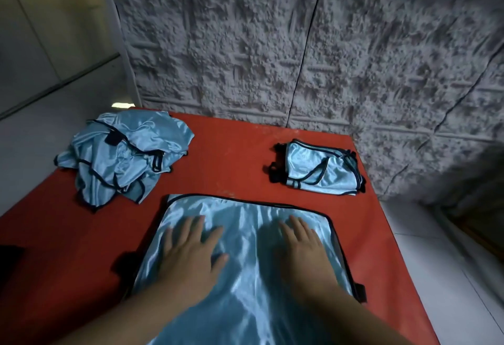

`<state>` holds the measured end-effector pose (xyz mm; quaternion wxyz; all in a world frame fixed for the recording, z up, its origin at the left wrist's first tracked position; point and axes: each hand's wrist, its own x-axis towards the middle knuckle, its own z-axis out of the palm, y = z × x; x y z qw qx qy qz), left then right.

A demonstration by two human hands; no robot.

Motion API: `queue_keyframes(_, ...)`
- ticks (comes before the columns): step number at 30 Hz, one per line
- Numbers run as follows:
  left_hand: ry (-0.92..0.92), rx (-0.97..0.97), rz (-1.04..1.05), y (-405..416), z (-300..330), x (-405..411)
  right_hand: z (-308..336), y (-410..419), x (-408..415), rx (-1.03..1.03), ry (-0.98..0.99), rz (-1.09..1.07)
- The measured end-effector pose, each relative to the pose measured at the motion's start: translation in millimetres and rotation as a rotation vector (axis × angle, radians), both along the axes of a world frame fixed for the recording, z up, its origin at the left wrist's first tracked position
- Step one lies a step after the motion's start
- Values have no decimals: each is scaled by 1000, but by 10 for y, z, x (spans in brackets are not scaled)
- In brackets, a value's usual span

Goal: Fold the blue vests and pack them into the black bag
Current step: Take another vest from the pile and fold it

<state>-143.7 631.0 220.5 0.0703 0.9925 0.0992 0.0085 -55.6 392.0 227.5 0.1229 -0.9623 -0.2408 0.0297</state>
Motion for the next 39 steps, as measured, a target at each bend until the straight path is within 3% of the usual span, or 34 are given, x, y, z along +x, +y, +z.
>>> queue_keyframes(3,209,6,91,57,-163,-86,-128,-208,-53,-143,71,-55)
queue_keyframes(16,112,-38,187,311,-187,72,-267,-475,161,-103,69,-285)
queue_keyframes(32,117,64,128,264,-62,201,-182,-504,203,-60,125,-297)
queue_keyframes(36,95,43,96,-215,274,-53,10,-594,134,75,53,-478)
queue_keyframes(39,288,-25,167,-683,363,-326,99,-702,38,91,129,-657)
